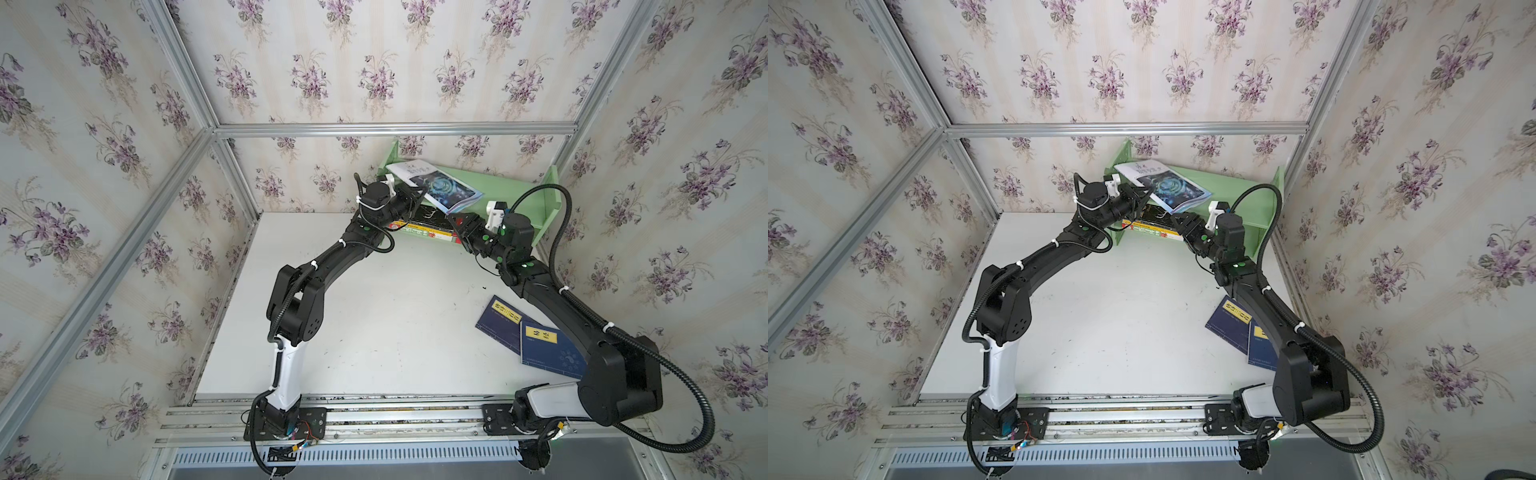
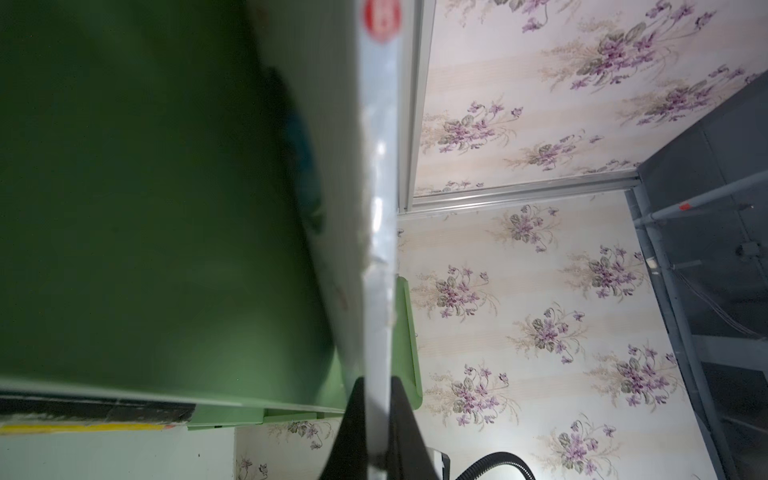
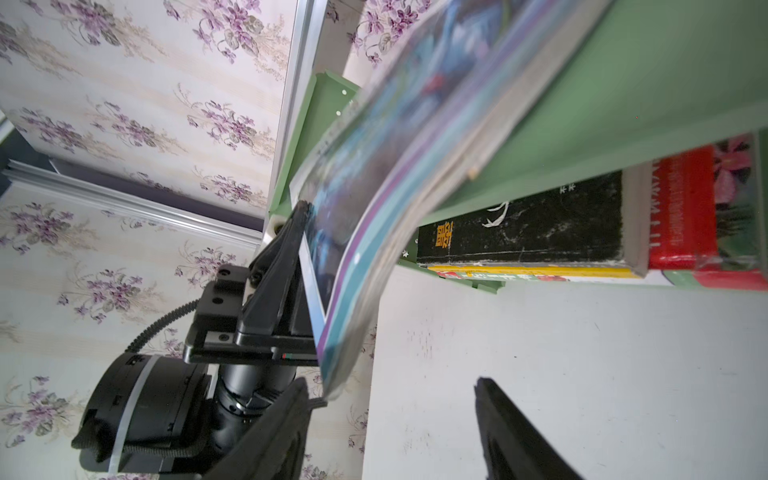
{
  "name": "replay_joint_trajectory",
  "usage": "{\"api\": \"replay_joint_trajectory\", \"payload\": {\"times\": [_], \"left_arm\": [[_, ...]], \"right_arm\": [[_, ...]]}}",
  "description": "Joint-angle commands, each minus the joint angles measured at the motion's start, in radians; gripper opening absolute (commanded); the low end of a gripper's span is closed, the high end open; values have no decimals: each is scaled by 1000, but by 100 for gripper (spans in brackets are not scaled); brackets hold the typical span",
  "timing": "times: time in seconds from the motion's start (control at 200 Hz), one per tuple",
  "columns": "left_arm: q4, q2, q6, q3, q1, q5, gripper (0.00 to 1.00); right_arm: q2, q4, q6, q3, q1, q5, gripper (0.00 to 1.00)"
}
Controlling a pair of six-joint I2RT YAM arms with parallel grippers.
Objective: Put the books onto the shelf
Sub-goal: 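Lower the magazine onto the top shelf tier with both grippers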
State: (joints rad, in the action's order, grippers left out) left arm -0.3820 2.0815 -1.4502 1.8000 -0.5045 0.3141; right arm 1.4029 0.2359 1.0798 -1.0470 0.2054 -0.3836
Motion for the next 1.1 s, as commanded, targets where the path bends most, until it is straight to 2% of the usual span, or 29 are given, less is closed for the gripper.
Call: {"api": "replay_joint_trajectory", "payload": {"times": [0.0, 0.235, 0.47, 0.55, 0.63, 0.7, 0.814, 0.959, 1.094], "left_arm": [[-2, -24, -22, -33, -6, -56, 9], [18, -10, -76, -48, -14, -73, 10], [26, 6, -108, -32, -15, -73, 10], [26, 16, -117, -21, -16, -72, 11], [22, 20, -124, -13, -13, -50, 23], [23, 19, -107, -8, -6, -26, 48], [62, -9, -38, -17, 29, 51, 75], [110, -138, 71, -148, 85, 125, 85], [199, -273, 214, -267, 136, 172, 88]], "right_arm": [[23, 141, 76, 7, 0, 14, 65], [115, 316, 174, 4, 0, -9, 59], [164, 338, 203, -21, 2, -32, 35], [174, 340, 209, -31, 0, -28, 22], [190, 335, 213, -57, -11, -49, 12], [203, 320, 216, -89, -35, -83, 7], [209, 250, 204, -154, -95, -164, 3], [227, 52, 120, -276, -156, -326, 2], [268, -120, 25, -393, -187, -454, 2]]}}
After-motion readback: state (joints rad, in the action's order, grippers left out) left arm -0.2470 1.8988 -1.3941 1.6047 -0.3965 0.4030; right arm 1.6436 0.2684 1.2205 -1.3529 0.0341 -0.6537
